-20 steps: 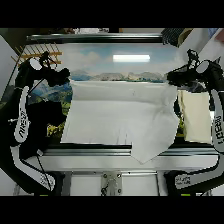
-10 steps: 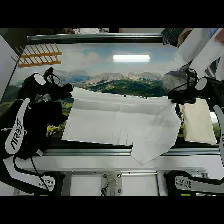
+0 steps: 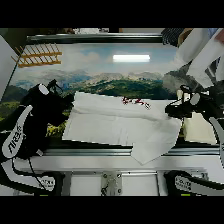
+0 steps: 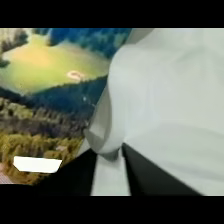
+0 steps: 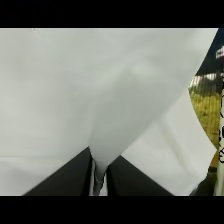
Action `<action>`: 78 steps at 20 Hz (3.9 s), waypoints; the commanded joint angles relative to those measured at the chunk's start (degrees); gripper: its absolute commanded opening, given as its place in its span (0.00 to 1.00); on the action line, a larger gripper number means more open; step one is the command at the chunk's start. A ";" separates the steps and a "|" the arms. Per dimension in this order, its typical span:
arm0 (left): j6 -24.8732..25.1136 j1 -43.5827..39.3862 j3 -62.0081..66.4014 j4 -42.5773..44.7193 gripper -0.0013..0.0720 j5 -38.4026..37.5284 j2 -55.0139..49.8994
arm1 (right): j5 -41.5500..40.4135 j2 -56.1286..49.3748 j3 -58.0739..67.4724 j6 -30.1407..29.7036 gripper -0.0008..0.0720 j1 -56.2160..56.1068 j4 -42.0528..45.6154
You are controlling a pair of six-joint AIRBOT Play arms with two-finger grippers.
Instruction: Fold the clothes and pants, and hang the long-sleeved shirts on hangers.
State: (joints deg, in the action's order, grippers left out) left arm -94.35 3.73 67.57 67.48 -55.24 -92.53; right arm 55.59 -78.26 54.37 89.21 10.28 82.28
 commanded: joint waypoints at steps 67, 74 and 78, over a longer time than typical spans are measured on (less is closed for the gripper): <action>-11.96 0.79 -52.09 0.33 0.02 -1.01 61.94 | 8.15 19.08 -31.17 6.80 0.39 -2.64 -10.14; -12.61 0.79 -48.50 6.45 0.03 -14.16 62.34 | 20.70 26.71 -24.30 3.61 0.03 -2.58 -3.37; -12.59 0.79 -45.79 6.32 0.02 -20.00 64.11 | 26.82 29.73 -18.73 3.61 0.03 -2.51 2.58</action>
State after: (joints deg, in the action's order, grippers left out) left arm -106.91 4.56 19.90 73.23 -70.04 -29.32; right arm 77.21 -50.46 32.01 93.21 7.79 80.20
